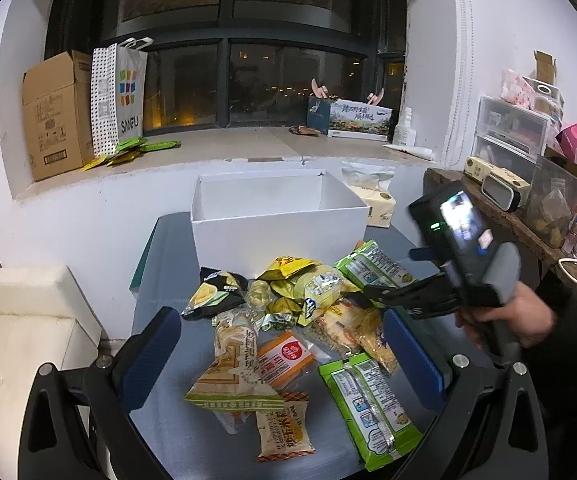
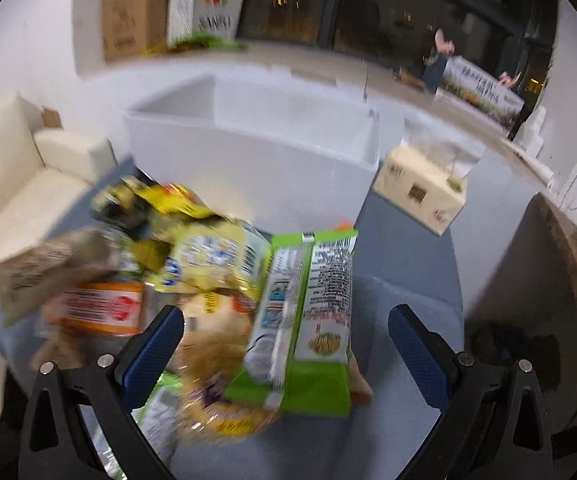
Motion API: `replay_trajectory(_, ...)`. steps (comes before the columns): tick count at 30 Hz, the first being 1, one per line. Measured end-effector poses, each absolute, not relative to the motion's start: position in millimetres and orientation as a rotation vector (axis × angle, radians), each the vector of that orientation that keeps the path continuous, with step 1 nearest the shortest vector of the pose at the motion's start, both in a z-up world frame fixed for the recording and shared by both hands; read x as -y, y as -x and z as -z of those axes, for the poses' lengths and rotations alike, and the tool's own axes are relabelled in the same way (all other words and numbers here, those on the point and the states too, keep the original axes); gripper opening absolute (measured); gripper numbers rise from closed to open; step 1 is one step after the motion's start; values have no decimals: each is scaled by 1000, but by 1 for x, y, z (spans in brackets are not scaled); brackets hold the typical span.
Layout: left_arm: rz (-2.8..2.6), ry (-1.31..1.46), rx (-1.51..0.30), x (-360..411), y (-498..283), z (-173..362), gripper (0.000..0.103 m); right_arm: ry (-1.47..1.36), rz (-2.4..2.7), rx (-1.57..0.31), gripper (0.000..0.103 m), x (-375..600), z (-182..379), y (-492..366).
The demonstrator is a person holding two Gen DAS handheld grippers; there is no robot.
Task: Organize snacks
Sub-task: 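Grasp the green bar pack with the right tool while the left tool grasps the chip-illustrated bag, then carry both packs over the white box and open both tools to drop them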
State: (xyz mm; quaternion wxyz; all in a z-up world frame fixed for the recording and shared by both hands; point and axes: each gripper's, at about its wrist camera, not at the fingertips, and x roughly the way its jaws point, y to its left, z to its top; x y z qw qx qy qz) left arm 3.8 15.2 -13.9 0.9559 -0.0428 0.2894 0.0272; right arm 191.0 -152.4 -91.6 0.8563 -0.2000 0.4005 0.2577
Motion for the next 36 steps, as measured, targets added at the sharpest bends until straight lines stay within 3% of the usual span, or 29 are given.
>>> replay_trajectory(2,-63,93,-598,-19,-5,18,103,451,-520,-867,87,145,107,-202)
replay_trajectory(3,-68,97,-601,-21,-6,20,103,481,-504,-882,72,140,116,-207)
replay_trajectory(4,-71,102,-607,-24,-6,22,103,510,-489,-900,69,137,124,-211)
replay_trajectory(8,-84,125,-627,-31,-9,30,103,527,-489,-899,65,136,127,-211)
replay_trajectory(15,-73,126,-698,-40,-27,43,103,405,-505,-816,64,166,80,-201)
replay_trajectory(25,-57,202,-1089,-72,-124,117,102,181,-593,-668,64,227,14,-145)
replay_trajectory(26,-60,191,-1125,-71,-130,125,96,170,-599,-662,64,230,13,-143)
replay_trajectory(30,-83,123,-1210,-64,-139,145,45,159,-606,-656,64,237,14,-130)
replay_trajectory(31,-86,88,-1207,-60,-137,146,40,159,-608,-658,64,237,15,-129)
replay_trajectory(36,-46,101,-1087,-53,-104,132,38,153,-621,-677,64,239,23,-123)
